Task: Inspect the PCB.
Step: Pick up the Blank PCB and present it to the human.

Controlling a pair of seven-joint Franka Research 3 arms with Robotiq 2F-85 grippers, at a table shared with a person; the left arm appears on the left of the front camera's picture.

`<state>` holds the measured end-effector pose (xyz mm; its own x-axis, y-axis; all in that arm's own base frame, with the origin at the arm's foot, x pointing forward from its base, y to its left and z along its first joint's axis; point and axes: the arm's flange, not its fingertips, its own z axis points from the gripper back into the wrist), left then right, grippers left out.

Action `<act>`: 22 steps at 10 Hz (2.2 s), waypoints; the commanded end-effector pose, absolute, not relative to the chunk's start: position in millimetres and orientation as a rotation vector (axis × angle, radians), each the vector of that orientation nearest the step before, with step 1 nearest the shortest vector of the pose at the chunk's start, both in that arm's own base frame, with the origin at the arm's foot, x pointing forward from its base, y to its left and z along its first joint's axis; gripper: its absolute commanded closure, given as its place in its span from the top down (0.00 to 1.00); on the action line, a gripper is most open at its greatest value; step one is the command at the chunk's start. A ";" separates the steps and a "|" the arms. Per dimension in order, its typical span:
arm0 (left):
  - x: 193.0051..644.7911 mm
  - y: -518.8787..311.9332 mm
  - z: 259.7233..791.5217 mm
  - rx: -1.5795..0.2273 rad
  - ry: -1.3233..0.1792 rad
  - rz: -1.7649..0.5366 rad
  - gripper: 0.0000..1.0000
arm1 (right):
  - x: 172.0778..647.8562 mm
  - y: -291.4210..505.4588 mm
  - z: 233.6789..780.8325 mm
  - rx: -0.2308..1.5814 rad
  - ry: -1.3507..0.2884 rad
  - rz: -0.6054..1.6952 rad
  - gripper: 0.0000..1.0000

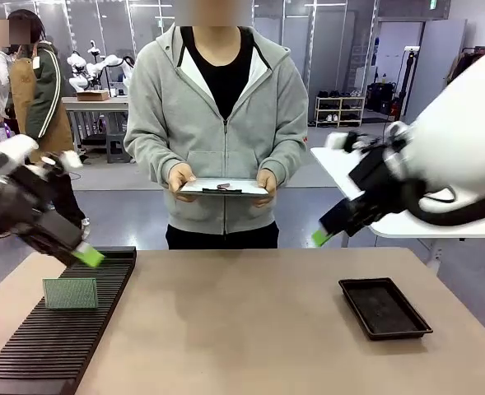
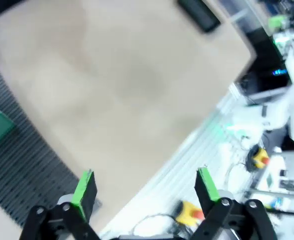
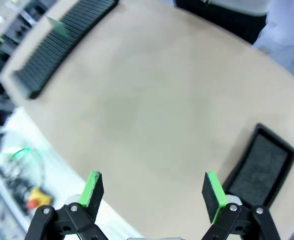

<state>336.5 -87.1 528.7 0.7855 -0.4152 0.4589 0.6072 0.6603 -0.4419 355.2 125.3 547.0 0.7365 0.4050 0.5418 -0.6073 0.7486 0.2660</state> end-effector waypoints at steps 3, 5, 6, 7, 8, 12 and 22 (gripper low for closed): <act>327.4 50.3 527.1 -1.025 -0.458 -0.613 1.00 | 358.4 1.2 535.1 0.951 -0.293 0.301 1.00; 325.2 111.9 508.9 -1.190 -0.556 -0.506 1.00 | 359.7 -50.1 511.9 1.107 -0.315 0.203 1.00; 325.5 133.8 500.4 -1.235 -0.594 -0.456 1.00 | 357.3 -71.5 498.5 1.161 -0.307 0.163 1.00; 324.8 146.8 493.0 -1.238 -0.614 -0.419 1.00 | 352.3 -90.2 487.2 1.214 -0.310 0.133 1.00; 325.6 162.6 484.2 -1.251 -0.636 -0.399 1.00 | 345.0 -109.8 476.3 1.273 -0.327 0.104 1.00; 315.9 216.1 460.5 -1.252 -0.669 -0.249 1.00 | 313.3 -152.6 447.5 1.357 -0.392 0.023 1.00; 288.3 256.0 457.5 -1.150 -0.703 -0.140 1.00 | 304.4 -152.1 442.3 1.341 -0.404 0.000 1.00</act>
